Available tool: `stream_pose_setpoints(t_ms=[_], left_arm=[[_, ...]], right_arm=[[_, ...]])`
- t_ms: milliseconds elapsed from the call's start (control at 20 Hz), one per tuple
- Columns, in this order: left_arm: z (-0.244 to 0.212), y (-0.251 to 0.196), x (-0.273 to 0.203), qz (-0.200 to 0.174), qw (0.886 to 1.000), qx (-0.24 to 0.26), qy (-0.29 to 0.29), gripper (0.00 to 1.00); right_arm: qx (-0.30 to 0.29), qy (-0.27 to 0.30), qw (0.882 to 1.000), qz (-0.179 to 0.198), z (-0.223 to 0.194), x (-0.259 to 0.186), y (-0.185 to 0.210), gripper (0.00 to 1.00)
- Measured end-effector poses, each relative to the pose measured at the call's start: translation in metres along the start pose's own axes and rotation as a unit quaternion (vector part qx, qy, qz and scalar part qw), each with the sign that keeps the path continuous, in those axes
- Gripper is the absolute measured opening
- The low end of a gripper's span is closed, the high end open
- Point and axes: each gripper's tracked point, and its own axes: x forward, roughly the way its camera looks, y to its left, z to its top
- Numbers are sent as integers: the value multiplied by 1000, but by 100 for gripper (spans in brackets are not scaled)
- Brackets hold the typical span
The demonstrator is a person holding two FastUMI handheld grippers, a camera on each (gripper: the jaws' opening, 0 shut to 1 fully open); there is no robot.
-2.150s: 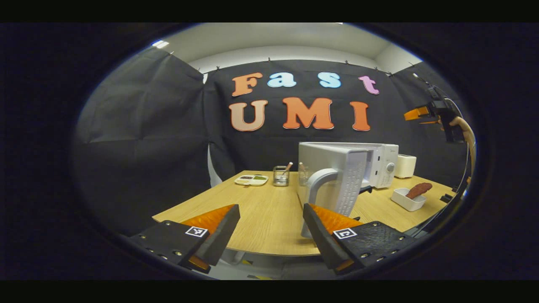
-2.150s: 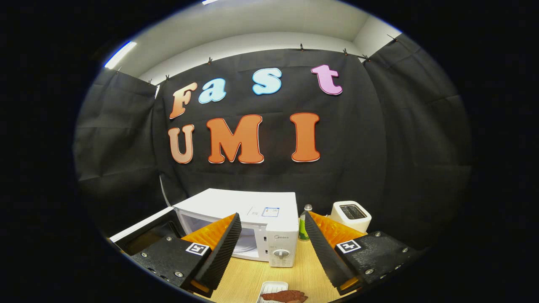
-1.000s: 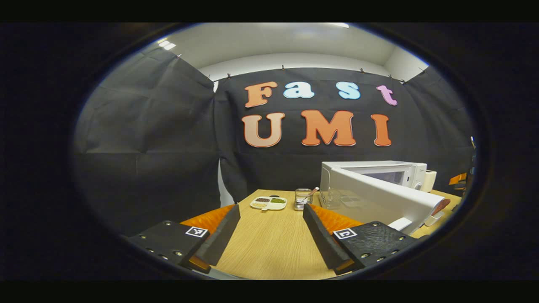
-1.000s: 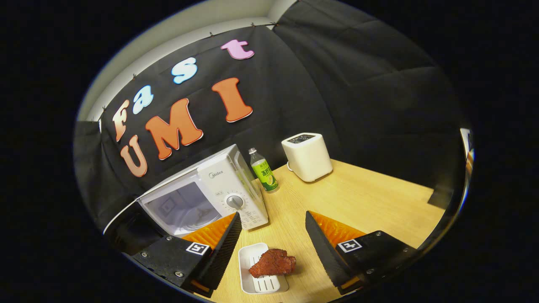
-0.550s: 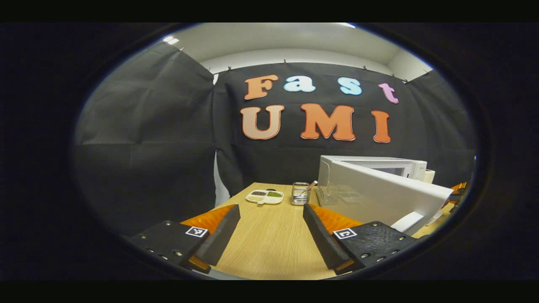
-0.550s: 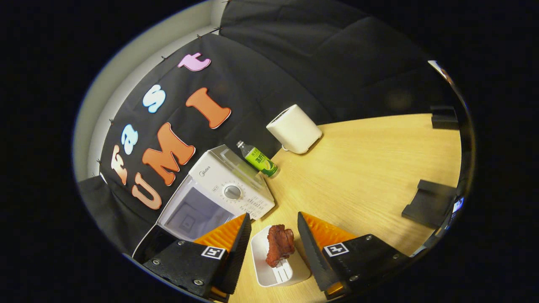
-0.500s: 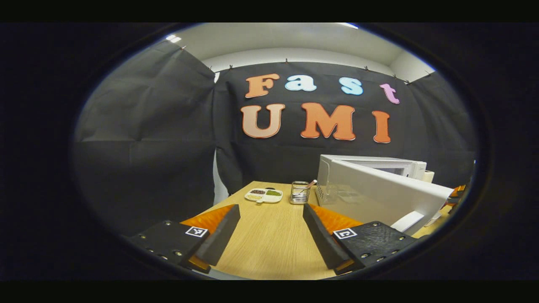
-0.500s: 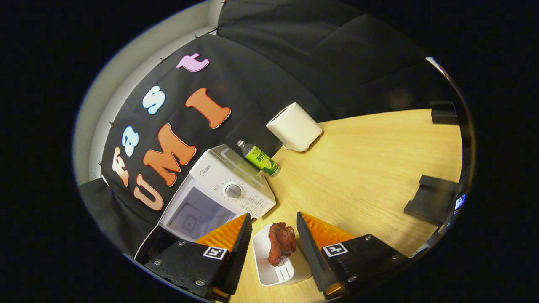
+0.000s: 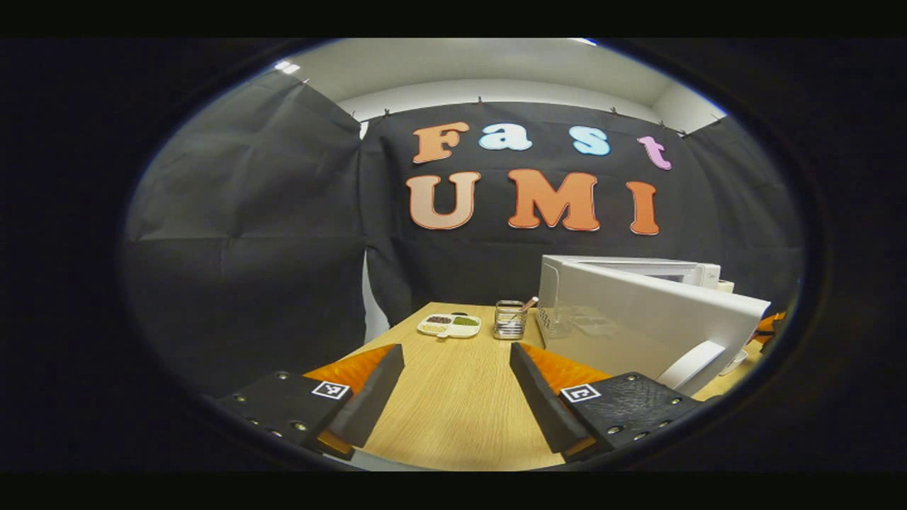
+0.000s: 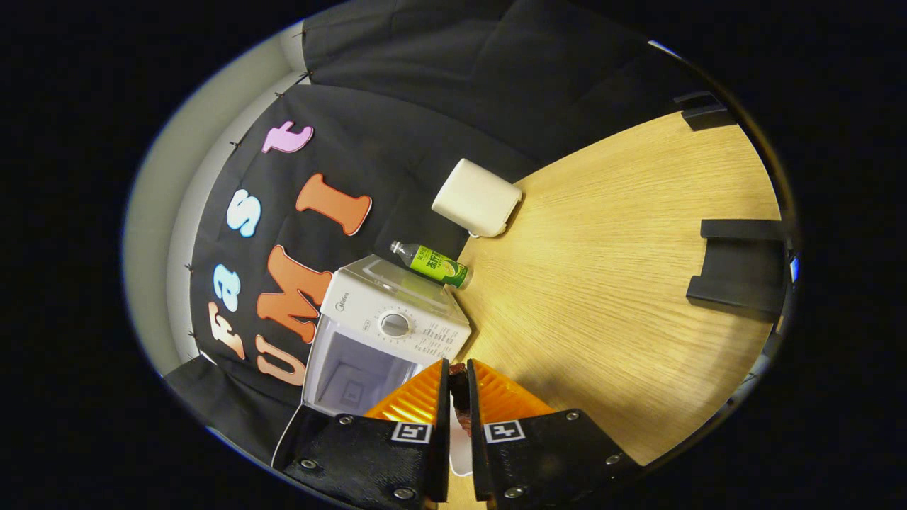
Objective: Open the microwave oven with the left hand, put the food in, and close the microwave oven.
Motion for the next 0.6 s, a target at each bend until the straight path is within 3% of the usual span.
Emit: stream_pose_setpoints(t_ms=[250,600], left_arm=[[-1,5,-3,4,1000,-2,-1,92],[2,2,0,-2,1000,-3,-8,92]], right_arm=[[-8,-10,1000,4,9,-5,13,2],[-29,-39,998,29,30,-12,60,1]])
